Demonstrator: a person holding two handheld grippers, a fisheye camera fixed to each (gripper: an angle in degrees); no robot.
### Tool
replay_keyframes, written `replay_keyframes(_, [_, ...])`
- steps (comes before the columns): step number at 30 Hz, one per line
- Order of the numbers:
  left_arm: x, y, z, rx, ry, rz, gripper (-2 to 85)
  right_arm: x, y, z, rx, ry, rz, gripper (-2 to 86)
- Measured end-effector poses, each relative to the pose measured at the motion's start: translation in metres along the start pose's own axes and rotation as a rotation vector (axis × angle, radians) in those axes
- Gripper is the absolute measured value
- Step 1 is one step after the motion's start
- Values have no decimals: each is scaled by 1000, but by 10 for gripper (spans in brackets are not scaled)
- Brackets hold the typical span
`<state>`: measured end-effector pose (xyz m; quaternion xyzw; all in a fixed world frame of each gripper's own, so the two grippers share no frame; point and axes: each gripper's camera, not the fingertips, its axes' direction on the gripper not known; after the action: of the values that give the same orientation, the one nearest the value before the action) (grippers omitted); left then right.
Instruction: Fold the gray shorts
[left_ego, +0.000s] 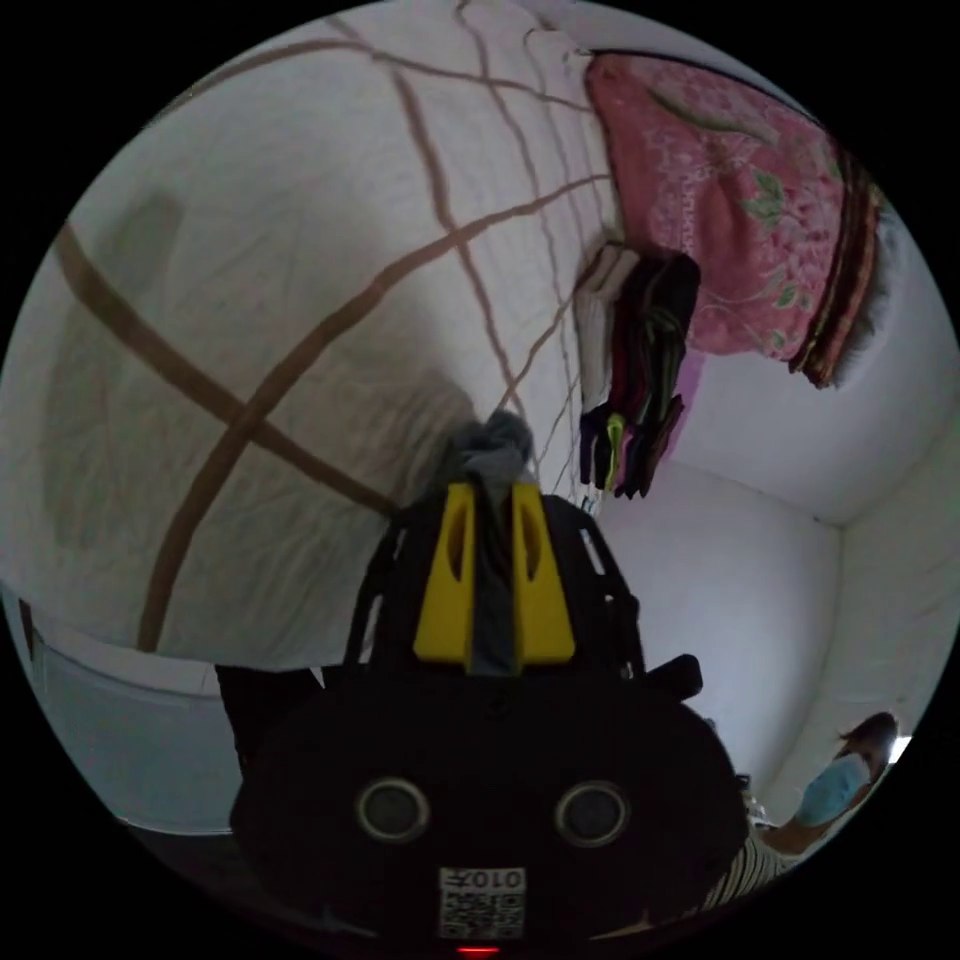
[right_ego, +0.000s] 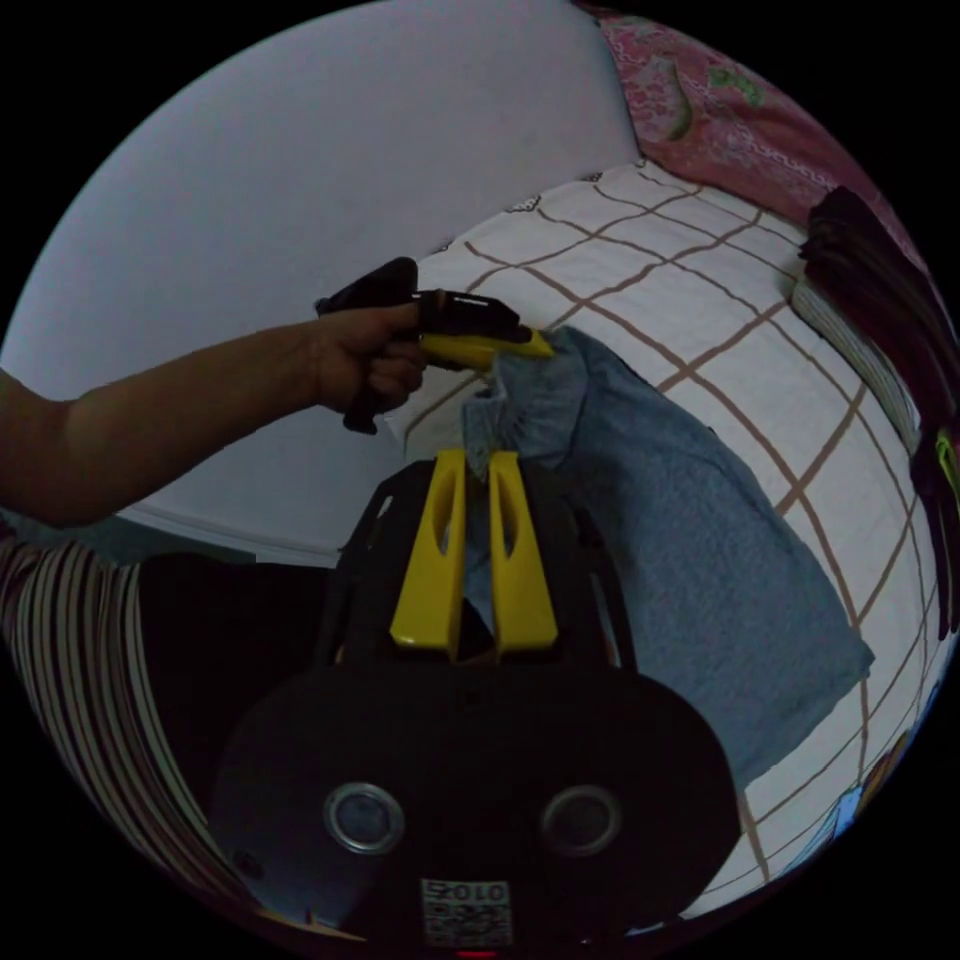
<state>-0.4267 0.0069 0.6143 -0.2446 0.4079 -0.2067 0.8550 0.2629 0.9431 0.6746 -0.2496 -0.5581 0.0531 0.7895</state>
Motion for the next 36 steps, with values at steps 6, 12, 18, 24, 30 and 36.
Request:
replay_keyframes(6, [119, 13, 41, -87, -223, 266, 58, 43, 58, -54, 153, -120, 125, 54])
replay_keyframes(12, [260, 54, 170, -296, -457, 595, 56, 102, 171, -126, 425, -236, 440, 53])
replay_keyframes(18, [323, 105, 345, -454, -609, 676, 58, 157, 284, -162, 514, -190, 769, 53])
replay_keyframes(24, [348, 150, 466, -506, -822, 713, 69, 211, 365, -171, 509, -270, 970, 53])
replay_keyframes(30, [365, 167, 535, -656, -819, 739, 114, 239, 395, -177, 357, -247, 956, 57])
replay_keyframes(36, [407, 179, 530, -632, -675, 869, 136, 253, 425, -196, 287, -194, 908, 62])
